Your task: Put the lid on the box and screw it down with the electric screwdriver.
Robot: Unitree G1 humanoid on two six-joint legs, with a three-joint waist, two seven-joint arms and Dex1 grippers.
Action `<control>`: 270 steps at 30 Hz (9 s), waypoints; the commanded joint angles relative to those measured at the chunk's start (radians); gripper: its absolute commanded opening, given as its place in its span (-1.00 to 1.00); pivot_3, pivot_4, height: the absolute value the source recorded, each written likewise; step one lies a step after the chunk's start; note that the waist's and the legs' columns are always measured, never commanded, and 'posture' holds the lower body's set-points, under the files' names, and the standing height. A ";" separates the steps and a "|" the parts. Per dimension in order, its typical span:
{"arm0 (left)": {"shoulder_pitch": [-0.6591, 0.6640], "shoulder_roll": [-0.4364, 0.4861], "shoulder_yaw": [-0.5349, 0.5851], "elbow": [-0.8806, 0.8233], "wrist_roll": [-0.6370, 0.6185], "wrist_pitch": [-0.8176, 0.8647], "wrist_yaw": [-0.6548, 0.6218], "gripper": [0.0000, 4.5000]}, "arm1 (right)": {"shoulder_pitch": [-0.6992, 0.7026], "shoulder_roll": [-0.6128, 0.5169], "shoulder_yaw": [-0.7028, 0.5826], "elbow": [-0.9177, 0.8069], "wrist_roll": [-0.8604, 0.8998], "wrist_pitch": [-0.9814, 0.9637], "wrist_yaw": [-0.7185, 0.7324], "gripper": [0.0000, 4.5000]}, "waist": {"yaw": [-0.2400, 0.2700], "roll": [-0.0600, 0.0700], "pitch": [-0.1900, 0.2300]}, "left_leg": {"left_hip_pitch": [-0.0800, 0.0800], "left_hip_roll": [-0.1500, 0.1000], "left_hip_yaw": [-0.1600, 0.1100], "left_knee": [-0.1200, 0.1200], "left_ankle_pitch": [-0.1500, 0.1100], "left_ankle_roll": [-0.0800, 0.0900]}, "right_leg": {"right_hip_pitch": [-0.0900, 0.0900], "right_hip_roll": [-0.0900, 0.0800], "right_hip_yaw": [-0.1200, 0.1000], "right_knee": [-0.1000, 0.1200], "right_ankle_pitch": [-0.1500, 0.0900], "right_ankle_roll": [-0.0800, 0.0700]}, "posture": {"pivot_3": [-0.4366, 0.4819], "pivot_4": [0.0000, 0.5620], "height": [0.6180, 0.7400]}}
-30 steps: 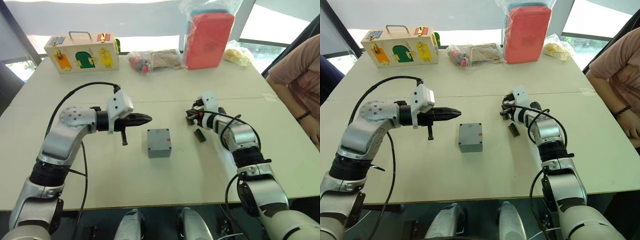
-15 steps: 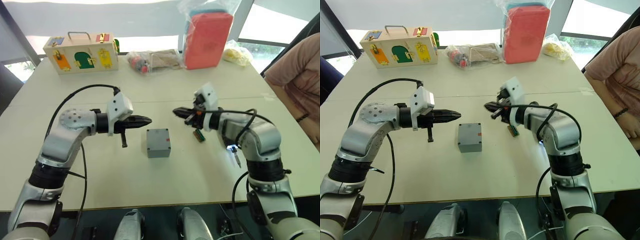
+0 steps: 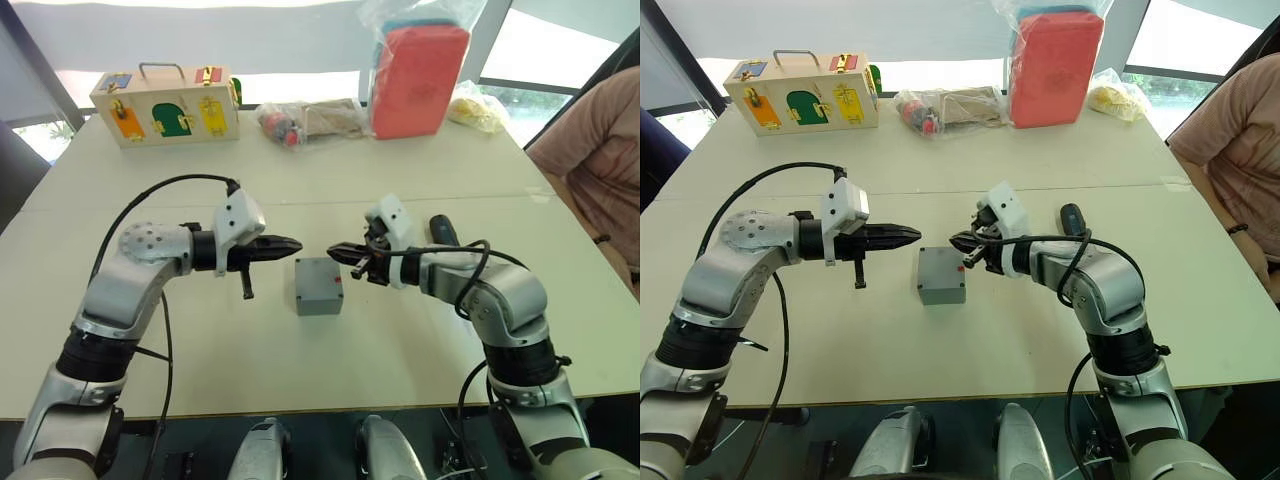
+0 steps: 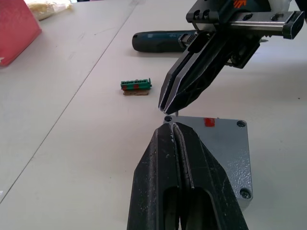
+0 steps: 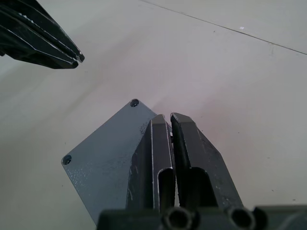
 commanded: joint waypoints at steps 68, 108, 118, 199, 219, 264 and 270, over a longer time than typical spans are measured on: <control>-0.005 0.009 0.007 -0.052 -0.049 0.018 -0.041 -1.00 | -0.116 -0.261 -0.172 -0.044 0.034 0.174 0.046 0.96 | 0.003 0.000 0.000 | 0.000 0.000 0.000 0.000 0.000 0.000 | 0.000 0.000 0.000 0.000 0.000 0.000 | -0.05 -0.47 0.83; -0.018 -0.017 -0.006 -0.077 -0.062 -0.039 -0.043 -1.00 | -0.458 -0.438 0.325 0.730 -0.204 0.332 0.220 -0.16 | -0.005 -0.001 -0.001 | -0.001 0.000 0.001 0.000 0.000 0.000 | 0.000 0.000 0.001 -0.004 0.000 0.000 | -0.05 -0.47 0.83; 0.017 -0.004 -0.021 -0.001 -0.019 -0.097 -0.046 -1.00 | -0.341 -0.201 -0.257 0.194 0.070 -0.053 0.188 -0.16 | -0.006 0.006 0.005 | -0.004 0.002 0.002 -0.001 0.000 0.000 | -0.006 0.002 0.001 -0.001 0.000 0.000 | -0.05 -0.47 0.83; 0.048 -0.136 -0.163 0.270 0.183 -0.237 -0.059 -1.00 | 0.292 0.213 0.094 0.202 -0.275 -0.776 -0.043 -0.16 | -0.001 -0.003 -0.024 | 0.021 0.002 -0.001 -0.004 -0.002 0.002 | 0.019 0.000 0.000 0.003 -0.006 -0.004 | -0.05 -0.47 0.83; 0.063 -0.125 -0.163 0.280 0.192 -0.238 -0.061 -1.00 | 0.305 0.203 0.104 0.208 -0.281 -0.667 -0.069 -0.16 | -0.002 -0.007 -0.041 | 0.039 0.004 -0.001 -0.019 -0.002 0.003 | 0.035 0.000 -0.001 -0.010 -0.009 -0.009 | -0.05 -0.47 0.83; 0.063 0.045 0.094 -0.167 -0.120 0.057 -0.037 -1.00 | -0.182 -0.465 -0.287 0.195 0.182 0.505 -0.225 -0.16 | -0.008 0.003 -0.006 | -0.015 -0.003 0.000 -0.015 0.003 -0.004 | -0.015 -0.005 -0.003 -0.011 -0.002 -0.006 | -0.05 -0.47 0.83; 0.100 0.072 0.135 -0.235 -0.165 0.104 -0.004 -1.00 | -0.189 -0.454 -0.212 0.365 0.133 0.520 -0.174 -0.16 | -0.004 0.004 -0.004 | -0.014 0.002 0.000 -0.015 0.003 -0.004 | -0.016 0.003 -0.002 -0.010 -0.001 -0.003 | -0.05 -0.47 0.83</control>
